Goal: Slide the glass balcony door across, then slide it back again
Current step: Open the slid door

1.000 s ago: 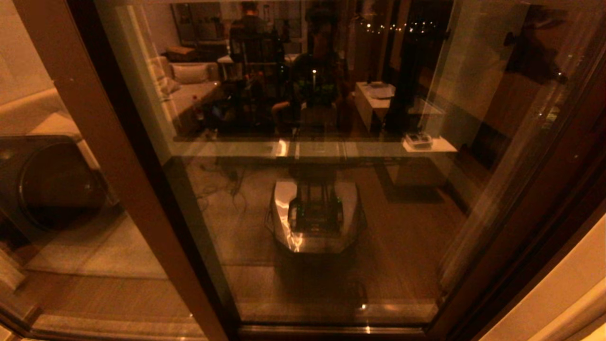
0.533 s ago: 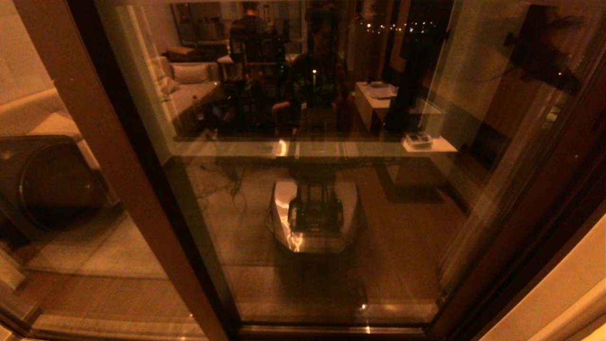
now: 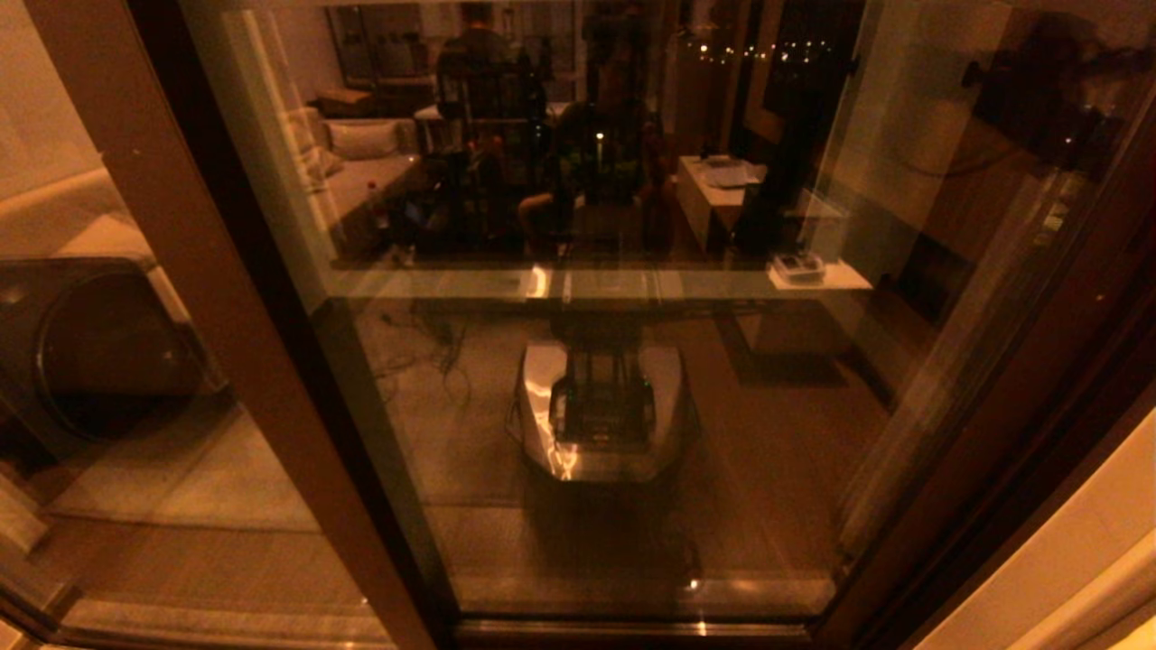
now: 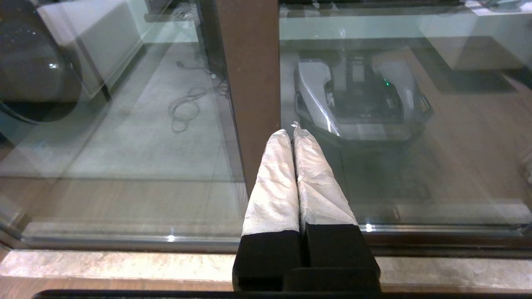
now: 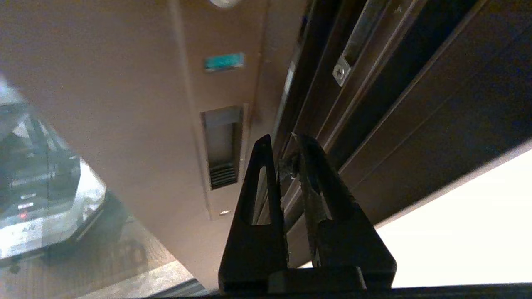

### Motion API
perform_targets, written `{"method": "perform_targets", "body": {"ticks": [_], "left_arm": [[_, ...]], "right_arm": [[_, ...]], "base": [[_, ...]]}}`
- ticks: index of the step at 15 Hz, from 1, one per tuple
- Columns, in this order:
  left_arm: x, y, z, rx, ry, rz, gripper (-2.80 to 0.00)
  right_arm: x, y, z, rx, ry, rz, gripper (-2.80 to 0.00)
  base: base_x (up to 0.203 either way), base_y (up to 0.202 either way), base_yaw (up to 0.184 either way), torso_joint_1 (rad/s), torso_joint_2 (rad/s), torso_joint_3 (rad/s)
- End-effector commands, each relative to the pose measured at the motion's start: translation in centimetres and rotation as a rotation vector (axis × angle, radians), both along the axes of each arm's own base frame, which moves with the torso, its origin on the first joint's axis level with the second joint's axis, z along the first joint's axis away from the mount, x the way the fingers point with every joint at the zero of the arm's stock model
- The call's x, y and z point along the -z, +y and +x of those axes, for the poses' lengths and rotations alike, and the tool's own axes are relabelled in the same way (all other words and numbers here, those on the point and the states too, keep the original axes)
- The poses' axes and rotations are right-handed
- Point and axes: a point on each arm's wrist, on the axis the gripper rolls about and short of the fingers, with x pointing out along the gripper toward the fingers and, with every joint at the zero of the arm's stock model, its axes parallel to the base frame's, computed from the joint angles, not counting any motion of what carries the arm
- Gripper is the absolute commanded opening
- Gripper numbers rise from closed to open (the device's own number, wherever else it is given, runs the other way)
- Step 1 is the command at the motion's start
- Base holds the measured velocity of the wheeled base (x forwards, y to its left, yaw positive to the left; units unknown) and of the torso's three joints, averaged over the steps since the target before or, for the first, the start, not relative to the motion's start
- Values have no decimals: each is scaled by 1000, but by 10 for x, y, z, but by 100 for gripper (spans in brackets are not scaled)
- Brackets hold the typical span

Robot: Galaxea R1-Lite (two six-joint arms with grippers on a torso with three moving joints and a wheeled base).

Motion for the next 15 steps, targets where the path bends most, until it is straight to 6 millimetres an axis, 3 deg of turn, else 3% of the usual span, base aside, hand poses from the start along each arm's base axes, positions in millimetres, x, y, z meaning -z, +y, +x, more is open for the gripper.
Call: {"method": "perform_targets", "body": {"ticks": [1, 15], "left_arm": [[0, 0, 0, -1, 0, 0, -280], [0, 0, 0, -1, 0, 0, -280]], "right_arm": [[6, -3, 7, -3, 14, 7, -280], [19, -17, 47, -7, -56, -7, -280]], "base": [[0, 0, 0, 0, 0, 0], [0, 0, 0, 0, 0, 0]]}}
